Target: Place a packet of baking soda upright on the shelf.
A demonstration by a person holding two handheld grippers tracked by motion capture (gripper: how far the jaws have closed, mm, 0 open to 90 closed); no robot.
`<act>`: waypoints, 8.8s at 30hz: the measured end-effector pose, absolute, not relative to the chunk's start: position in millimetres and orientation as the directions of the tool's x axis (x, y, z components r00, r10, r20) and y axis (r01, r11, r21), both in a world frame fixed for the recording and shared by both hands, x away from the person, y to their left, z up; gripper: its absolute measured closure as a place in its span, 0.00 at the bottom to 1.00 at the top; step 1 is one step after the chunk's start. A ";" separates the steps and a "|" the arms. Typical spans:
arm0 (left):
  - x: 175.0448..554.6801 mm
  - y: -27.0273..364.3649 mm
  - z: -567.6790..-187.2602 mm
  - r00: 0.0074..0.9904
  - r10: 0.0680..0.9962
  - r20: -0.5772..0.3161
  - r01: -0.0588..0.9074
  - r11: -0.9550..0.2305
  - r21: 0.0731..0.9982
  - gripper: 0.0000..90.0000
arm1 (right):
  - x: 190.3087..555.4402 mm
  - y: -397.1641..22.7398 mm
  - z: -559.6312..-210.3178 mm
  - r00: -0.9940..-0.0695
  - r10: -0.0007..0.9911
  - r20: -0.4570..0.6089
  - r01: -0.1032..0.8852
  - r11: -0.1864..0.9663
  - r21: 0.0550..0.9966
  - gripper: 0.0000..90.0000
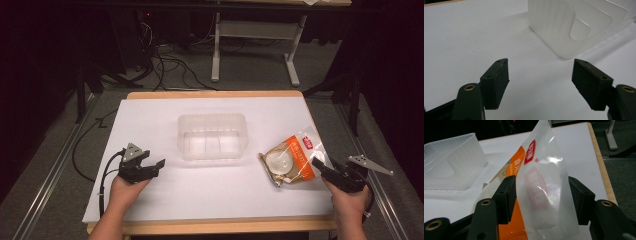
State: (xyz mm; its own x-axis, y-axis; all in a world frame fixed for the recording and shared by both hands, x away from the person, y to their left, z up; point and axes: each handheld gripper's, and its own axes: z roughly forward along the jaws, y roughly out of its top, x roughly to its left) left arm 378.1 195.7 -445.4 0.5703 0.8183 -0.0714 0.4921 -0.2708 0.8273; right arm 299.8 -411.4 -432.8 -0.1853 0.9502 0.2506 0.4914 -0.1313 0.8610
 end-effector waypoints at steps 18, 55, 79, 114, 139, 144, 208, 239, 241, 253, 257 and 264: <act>378.2 195.7 -445.3 0.571 0.818 -0.067 0.491 -0.276 0.826 0.34 | 291.1 -381.3 -415.8 -0.285 0.936 0.206 0.428 -0.067 0.901 0.57; 376.7 192.7 -445.5 0.587 0.808 -0.050 0.484 -0.301 0.821 0.34 | 278.8 -322.4 -398.9 -0.464 0.876 0.131 0.371 0.058 0.927 0.64; 376.5 189.8 -446.2 0.594 0.803 -0.042 0.484 -0.316 0.816 0.34 | 276.6 -316.6 -399.4 -0.407 0.911 0.063 0.341 0.088 0.936 1.00; 376.5 189.9 -444.8 0.600 0.800 -0.026 0.475 -0.330 0.816 0.34 | 263.9 -268.8 -394.3 -0.481 0.876 -0.030 0.255 0.173 0.951 0.99; 376.9 191.9 -444.1 0.601 0.799 -0.036 0.473 -0.319 0.821 0.34 | 263.9 -280.4 -383.7 -0.410 0.912 -0.002 0.250 0.114 0.962 1.00; 377.9 191.6 -444.7 0.600 0.799 -0.033 0.475 -0.322 0.819 0.34 | 263.5 -280.6 -375.5 -0.417 0.909 0.001 0.226 0.103 0.969 1.00; 375.2 196.7 -439.9 0.609 0.791 -0.064 0.455 -0.281 0.845 0.33 | 391.1 -119.8 -313.9 -0.586 0.810 0.012 0.188 0.121 0.975 1.00; 375.9 193.9 -441.5 0.628 0.775 -0.062 0.447 -0.295 0.844 0.33 | 446.3 -75.8 -349.6 -0.537 0.843 0.033 0.270 0.134 0.953 1.00; 376.4 194.1 -441.7 0.629 0.775 -0.061 0.448 -0.297 0.844 0.33 | 446.1 -72.8 -351.4 -0.536 0.844 0.018 0.270 0.152 0.951 1.00; 375.8 193.1 -442.1 0.633 0.772 -0.058 0.446 -0.302 0.842 0.33 | 447.7 -64.8 -368.3 -0.544 0.839 0.020 0.291 0.166 0.942 1.00; 375.9 192.6 -442.4 0.634 0.771 -0.056 0.444 -0.304 0.843 0.33 | 446.7 -61.7 -371.7 -0.554 0.832 0.025 0.289 0.165 0.943 1.00; 376.0 192.5 -442.4 0.631 0.773 -0.056 0.446 -0.303 0.842 0.33 | 441.8 -63.0 -377.6 -0.557 0.829 0.047 0.290 0.141 0.947 1.00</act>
